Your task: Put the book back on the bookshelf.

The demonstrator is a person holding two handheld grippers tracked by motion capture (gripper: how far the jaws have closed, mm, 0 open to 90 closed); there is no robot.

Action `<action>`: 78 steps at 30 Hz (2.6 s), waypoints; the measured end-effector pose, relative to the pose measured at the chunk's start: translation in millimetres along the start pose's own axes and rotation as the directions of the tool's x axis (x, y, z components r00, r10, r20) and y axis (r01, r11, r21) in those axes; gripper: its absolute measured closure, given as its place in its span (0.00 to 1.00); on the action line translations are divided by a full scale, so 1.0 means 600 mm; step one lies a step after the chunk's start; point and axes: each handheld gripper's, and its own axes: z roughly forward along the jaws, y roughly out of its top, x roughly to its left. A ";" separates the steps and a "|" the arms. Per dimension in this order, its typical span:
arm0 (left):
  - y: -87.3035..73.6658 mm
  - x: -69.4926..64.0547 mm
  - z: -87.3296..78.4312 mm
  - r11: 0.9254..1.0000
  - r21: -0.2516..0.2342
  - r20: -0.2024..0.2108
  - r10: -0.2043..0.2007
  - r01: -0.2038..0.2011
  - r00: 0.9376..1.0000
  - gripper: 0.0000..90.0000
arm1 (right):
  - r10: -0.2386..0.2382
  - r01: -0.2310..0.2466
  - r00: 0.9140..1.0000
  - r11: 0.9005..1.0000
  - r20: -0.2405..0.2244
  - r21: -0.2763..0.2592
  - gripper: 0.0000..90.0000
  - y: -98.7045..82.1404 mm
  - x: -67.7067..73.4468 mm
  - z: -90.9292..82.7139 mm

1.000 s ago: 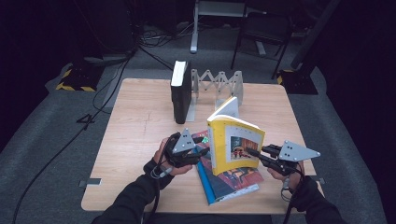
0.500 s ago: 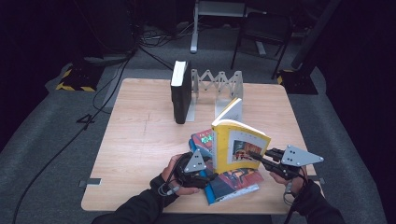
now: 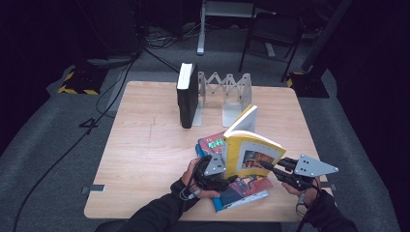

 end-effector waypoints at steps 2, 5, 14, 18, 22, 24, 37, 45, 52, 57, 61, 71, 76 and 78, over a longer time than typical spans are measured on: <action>0.002 0.001 0.000 1.000 -0.010 -0.002 -0.002 0.002 1.000 0.45 | -0.003 0.003 1.000 1.000 -0.001 0.002 0.91 0.000 0.000 -0.001; 0.008 0.004 -0.001 0.999 -0.052 -0.020 0.003 -0.004 1.000 0.56 | -0.007 0.007 1.000 1.000 0.002 0.004 0.90 -0.002 0.001 -0.003; 0.013 -0.005 -0.004 0.996 -0.049 0.001 0.069 -0.068 0.998 0.77 | 0.014 -0.021 0.992 0.998 0.127 0.053 0.62 -0.017 -0.013 0.003; 0.013 -0.004 -0.006 0.996 -0.043 0.004 0.075 -0.074 0.997 0.80 | 0.010 -0.024 0.984 0.997 0.178 0.076 0.49 -0.018 -0.013 0.013; 0.013 -0.003 -0.007 0.996 -0.040 0.010 0.078 -0.077 0.997 0.81 | 0.031 -0.045 0.985 0.996 0.171 0.080 0.45 -0.019 -0.016 0.024; 0.013 -0.002 -0.007 0.996 -0.043 0.008 0.076 -0.076 0.997 0.81 | 0.035 -0.048 0.987 0.995 0.154 0.086 0.48 -0.020 -0.016 0.029; 0.031 0.005 -0.027 0.991 -0.124 -0.003 0.043 -0.043 0.999 0.66 | 0.041 -0.052 0.991 0.995 0.131 0.082 0.55 -0.022 -0.012 0.033; 0.054 0.008 -0.030 0.986 -0.164 0.001 0.039 -0.038 0.999 0.60 | 0.034 -0.045 0.991 0.995 0.130 0.083 0.54 -0.022 -0.011 0.033; 0.065 0.008 -0.030 0.977 -0.206 -0.010 0.061 -0.061 0.998 0.67 | 0.023 -0.035 0.990 0.996 0.137 0.086 0.54 -0.022 -0.010 0.035; 0.080 0.013 -0.029 0.972 -0.229 0.006 0.050 -0.047 0.999 0.65 | 0.025 -0.037 0.991 0.996 0.134 0.087 0.54 -0.021 -0.011 0.035; 0.090 0.013 -0.026 0.970 -0.240 -0.012 0.043 -0.045 0.999 0.62 | 0.022 -0.035 0.991 0.995 0.135 0.088 0.54 -0.021 -0.011 0.035; 0.099 0.010 -0.036 0.968 -0.239 -0.005 0.073 -0.072 0.997 0.79 | 0.025 -0.036 0.991 0.995 0.131 0.088 0.51 -0.020 -0.010 0.036; 0.099 0.011 -0.038 0.970 -0.234 -0.010 0.062 -0.062 0.998 0.81 | 0.028 -0.041 0.991 0.994 0.130 0.100 0.49 -0.023 -0.012 0.035; 0.098 0.013 -0.039 0.969 -0.238 -0.010 0.057 -0.058 0.998 0.82 | 0.031 -0.045 0.992 0.993 0.125 0.110 0.48 -0.026 -0.013 0.033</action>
